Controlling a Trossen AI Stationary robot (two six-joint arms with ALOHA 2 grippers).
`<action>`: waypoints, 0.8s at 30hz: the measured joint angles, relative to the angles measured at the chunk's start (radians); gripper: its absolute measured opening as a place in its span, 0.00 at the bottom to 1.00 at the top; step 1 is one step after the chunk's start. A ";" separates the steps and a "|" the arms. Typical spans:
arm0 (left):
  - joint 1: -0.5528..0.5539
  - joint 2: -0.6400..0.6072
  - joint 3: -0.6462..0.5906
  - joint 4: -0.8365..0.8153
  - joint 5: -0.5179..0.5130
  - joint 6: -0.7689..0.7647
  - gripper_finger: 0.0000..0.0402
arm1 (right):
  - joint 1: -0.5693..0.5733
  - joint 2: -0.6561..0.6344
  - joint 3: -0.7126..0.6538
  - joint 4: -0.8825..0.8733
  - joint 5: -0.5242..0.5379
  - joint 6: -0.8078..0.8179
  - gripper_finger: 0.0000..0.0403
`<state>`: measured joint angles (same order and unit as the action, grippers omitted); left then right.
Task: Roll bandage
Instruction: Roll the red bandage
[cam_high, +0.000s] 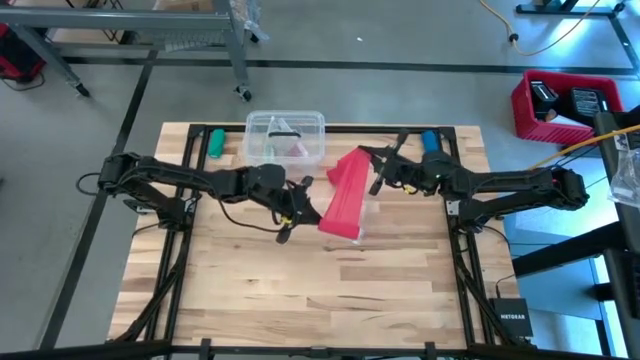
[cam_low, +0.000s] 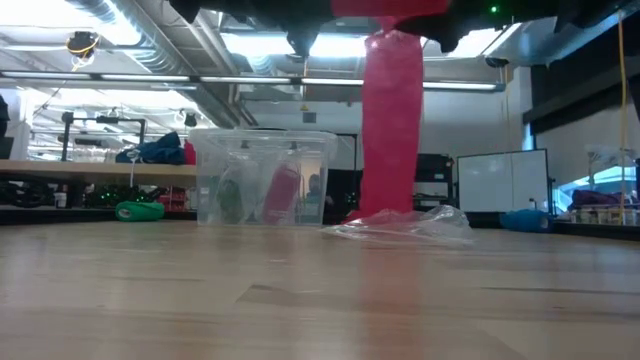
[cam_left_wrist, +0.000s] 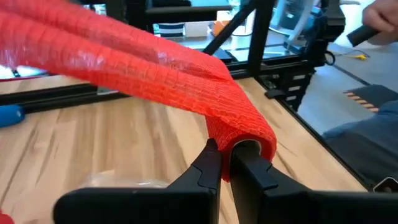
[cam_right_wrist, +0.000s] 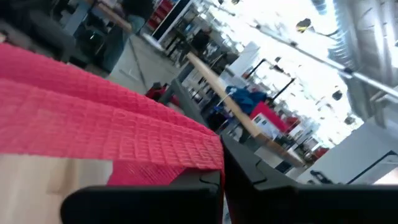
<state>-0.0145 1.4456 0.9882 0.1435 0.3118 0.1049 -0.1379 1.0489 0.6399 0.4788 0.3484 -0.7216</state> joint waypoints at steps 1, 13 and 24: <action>0.001 -0.001 0.000 0.007 0.001 0.001 0.03 | 0.000 0.000 0.000 -0.016 -0.001 0.019 0.02; 0.065 -0.099 0.000 0.141 -0.161 0.068 0.03 | 0.000 0.000 0.001 -0.314 -0.192 0.402 0.17; 0.156 -0.096 0.000 0.197 -0.167 -0.023 0.03 | 0.000 0.000 0.059 -0.378 -0.315 0.546 0.62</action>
<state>0.1416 1.3499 0.9882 0.3409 0.1445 0.0818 -0.1379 1.0489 0.6988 0.1003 0.0332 -0.1757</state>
